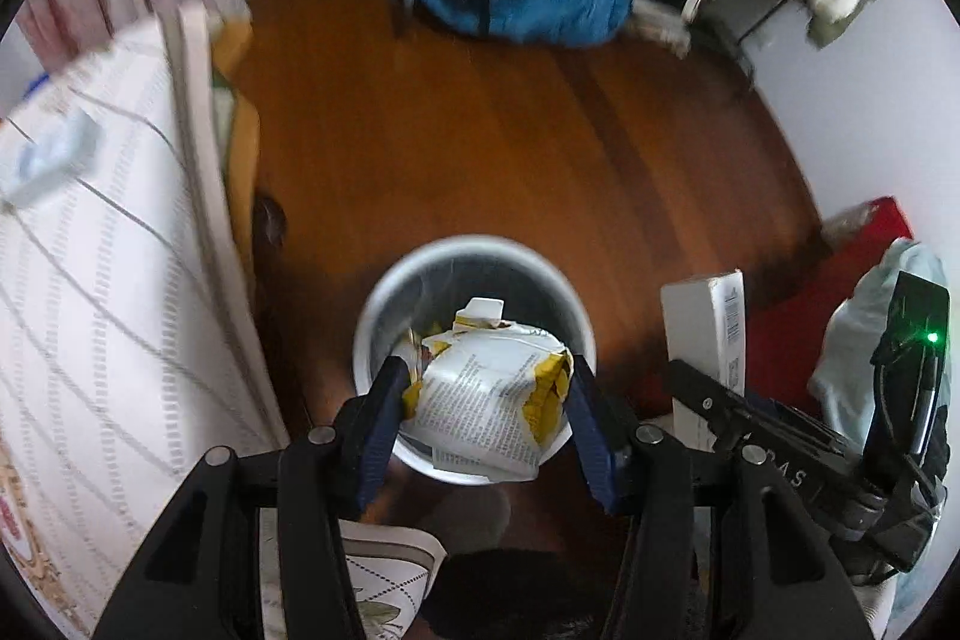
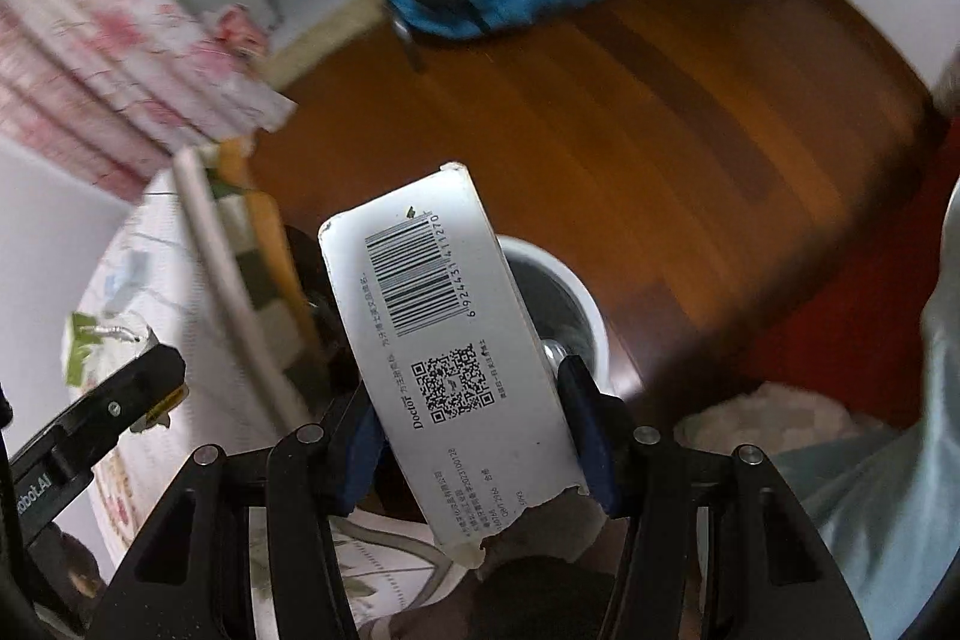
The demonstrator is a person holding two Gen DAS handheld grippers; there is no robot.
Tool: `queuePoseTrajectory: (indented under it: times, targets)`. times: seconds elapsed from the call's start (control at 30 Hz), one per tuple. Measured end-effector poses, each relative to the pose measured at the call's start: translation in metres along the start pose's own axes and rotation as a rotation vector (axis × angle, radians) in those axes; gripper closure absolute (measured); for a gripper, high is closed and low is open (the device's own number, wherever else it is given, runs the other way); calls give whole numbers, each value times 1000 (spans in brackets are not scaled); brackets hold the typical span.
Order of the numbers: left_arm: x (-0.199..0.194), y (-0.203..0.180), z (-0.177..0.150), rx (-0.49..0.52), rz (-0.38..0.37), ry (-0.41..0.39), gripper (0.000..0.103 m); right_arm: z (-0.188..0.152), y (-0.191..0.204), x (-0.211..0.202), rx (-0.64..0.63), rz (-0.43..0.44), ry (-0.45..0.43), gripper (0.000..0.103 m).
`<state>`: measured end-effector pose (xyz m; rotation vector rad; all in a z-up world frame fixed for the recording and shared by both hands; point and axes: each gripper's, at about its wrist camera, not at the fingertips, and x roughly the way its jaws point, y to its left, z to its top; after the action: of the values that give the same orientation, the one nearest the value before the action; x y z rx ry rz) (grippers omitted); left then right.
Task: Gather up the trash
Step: 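Carry the wrapper and white box over the bin and open both tools, then grasp the green-and-white medicine box with the left tool while the right grasps the white oligopeptides box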
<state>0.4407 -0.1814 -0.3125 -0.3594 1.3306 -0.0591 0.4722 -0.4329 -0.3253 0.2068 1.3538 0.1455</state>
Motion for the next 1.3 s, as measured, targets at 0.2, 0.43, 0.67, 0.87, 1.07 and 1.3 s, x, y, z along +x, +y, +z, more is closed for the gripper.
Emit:
queuePoseTrajectory:
  times: [0.2,0.43,0.67,0.87,1.07,1.3]
  targets:
    - [45,4,3,-16,40,108,46,6,-33,68,69,12,112,46]
    - [47,23,-3,-43,133,93,6,8,-30,115,72,21,179,45]
    - [33,36,-17,-8,253,17,5,7,-20,128,58,11,214,3]
    - [28,37,-23,17,296,5,5,0,-19,112,32,-56,214,3]
    - [14,32,-30,29,307,-14,5,-12,-15,88,2,-110,206,3]
    - [-7,18,-37,42,299,-55,5,-24,-10,53,-19,-106,178,3]
